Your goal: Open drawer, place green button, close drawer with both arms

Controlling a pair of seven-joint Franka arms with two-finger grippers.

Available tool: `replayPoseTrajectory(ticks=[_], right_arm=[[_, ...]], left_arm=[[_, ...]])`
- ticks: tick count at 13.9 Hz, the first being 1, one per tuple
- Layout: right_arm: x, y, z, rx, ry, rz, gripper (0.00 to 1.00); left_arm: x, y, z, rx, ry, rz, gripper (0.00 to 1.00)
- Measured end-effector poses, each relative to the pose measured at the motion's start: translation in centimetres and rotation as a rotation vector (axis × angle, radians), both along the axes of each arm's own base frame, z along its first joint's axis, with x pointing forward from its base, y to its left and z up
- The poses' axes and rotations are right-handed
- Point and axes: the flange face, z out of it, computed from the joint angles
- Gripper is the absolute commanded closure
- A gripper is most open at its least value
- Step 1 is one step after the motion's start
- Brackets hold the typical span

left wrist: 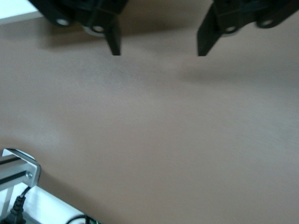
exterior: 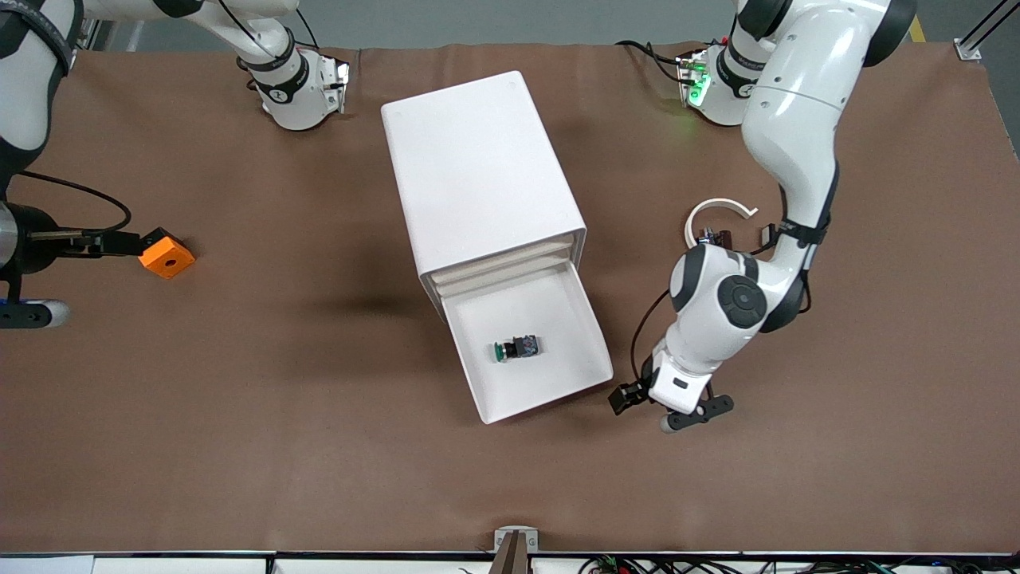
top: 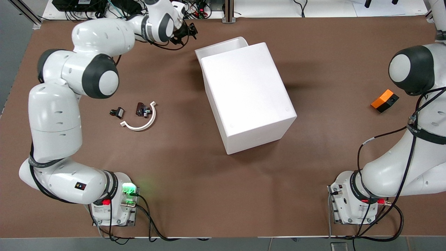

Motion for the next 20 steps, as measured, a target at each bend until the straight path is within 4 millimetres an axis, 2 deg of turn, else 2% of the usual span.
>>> replayPoseTrajectory(ticks=[3, 5, 8, 11, 14, 17, 20], right_arm=[[-0.5, -0.9, 0.6, -0.001, 0.005, -0.017, 0.0], [-1.4, -2.1, 2.2, 0.0, -0.014, -0.035, 0.0], [-2.9, -2.0, 3.6, 0.006, 0.011, -0.034, 0.0], [-2.8, -0.7, 3.3, 0.012, 0.022, -0.008, 0.0], [-2.8, -1.3, 3.2, 0.011, 0.024, -0.019, 0.0], [-3.5, -2.3, 4.4, 0.011, 0.004, -0.035, 0.0], [-4.3, -2.5, 5.9, 0.012, -0.018, -0.037, 0.0]], left_arm=[[-0.6, -2.4, -1.5, -0.018, -0.006, 0.014, 0.9], [-0.8, -3.4, -1.8, -0.02, -0.007, 0.004, 1.0], [-1.4, -4.8, -1.6, -0.022, -0.01, -0.016, 1.0], [-1.9, -5.9, -1.8, -0.021, -0.008, -0.03, 1.0], [-2.0, -6.3, -1.8, -0.025, -0.009, -0.024, 1.0], [-3.4, -8.9, -1.6, -0.037, -0.001, -0.029, 1.0], [-5.0, -11.7, -1.5, -0.051, 0.011, -0.026, 1.0]])
